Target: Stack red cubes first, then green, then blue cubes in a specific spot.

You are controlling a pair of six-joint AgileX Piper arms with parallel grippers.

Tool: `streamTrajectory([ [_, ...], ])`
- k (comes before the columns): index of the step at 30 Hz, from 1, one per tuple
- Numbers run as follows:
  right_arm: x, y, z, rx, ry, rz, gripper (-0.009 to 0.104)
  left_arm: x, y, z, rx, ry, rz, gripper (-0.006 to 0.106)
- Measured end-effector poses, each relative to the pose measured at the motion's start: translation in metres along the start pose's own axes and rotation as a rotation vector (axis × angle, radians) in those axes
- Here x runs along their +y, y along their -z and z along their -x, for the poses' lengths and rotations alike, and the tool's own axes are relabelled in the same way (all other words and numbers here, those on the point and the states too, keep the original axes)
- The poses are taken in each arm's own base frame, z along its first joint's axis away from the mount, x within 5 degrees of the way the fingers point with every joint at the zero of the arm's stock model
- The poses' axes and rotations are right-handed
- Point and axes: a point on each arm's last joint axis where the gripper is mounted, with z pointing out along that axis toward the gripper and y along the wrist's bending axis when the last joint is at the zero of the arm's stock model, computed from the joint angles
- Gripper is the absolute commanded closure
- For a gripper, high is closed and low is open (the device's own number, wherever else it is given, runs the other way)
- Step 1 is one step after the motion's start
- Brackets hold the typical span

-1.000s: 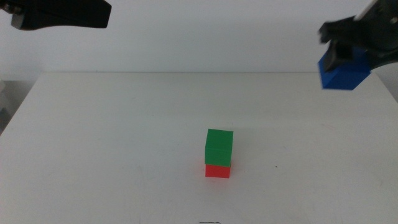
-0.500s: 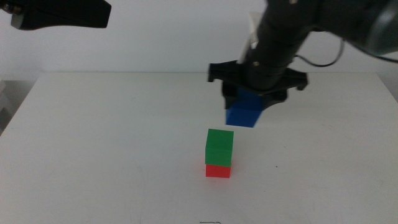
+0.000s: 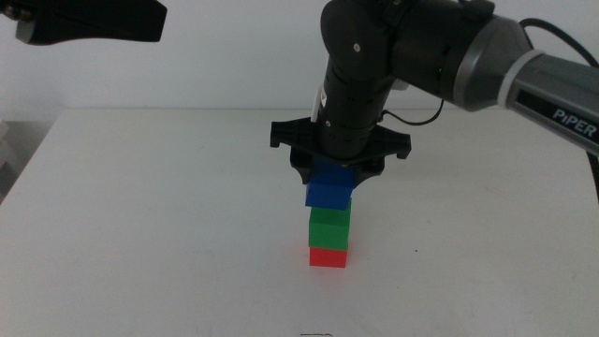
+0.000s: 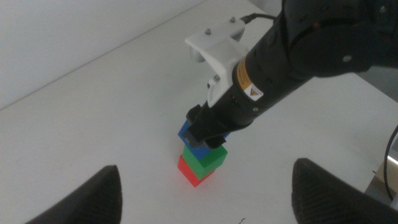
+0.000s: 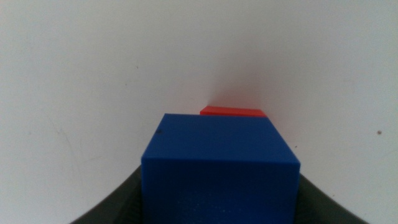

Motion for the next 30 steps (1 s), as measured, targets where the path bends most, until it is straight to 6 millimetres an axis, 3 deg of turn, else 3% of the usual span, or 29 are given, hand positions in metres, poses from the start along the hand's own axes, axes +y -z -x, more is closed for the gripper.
streamTrajectory([
  [30, 0.008, -0.008, -0.018, -0.022, -0.042, -0.063, 0.096, 0.000, 0.000, 0.000, 0.000, 0.001, 0.001, 0.007],
])
